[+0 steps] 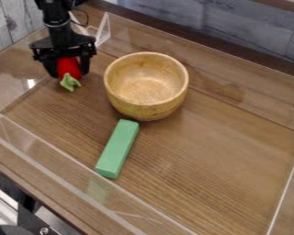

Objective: Move the red fruit to the left

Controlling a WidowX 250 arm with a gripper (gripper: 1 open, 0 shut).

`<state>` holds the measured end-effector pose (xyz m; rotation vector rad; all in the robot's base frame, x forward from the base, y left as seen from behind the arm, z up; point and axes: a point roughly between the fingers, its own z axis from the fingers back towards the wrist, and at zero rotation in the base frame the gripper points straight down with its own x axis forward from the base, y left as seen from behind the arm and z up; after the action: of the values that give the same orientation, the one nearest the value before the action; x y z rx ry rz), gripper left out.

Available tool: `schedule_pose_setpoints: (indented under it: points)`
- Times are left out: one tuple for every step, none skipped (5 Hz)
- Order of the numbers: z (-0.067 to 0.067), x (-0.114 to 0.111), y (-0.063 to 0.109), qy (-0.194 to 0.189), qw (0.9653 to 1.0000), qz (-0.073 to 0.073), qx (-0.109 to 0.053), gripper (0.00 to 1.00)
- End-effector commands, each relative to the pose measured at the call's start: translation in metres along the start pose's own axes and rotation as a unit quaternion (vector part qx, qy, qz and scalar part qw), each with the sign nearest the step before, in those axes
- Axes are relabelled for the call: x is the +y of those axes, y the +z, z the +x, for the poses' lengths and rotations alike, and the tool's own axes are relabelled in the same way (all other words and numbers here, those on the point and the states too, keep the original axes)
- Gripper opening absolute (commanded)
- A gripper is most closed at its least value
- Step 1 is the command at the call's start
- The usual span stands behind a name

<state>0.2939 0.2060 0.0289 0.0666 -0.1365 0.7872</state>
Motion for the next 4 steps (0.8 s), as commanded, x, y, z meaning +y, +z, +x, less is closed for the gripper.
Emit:
schedule_pose_setpoints:
  points:
    - [0.012, 0.001, 0.015, -0.033, 0.9992, -0.011, -0.022, 0.00]
    - [0.012, -0.005, 0.018, -0.067, 0.9975, -0.012, -0.017, 1.00]
    - [0.025, -0.003, 0.027, -0.052, 0.9986, -0.006, -0.013, 1.00]
    - [0.033, -0.007, 0.040, -0.035, 0.9993, -0.004, -0.009, 1.00]
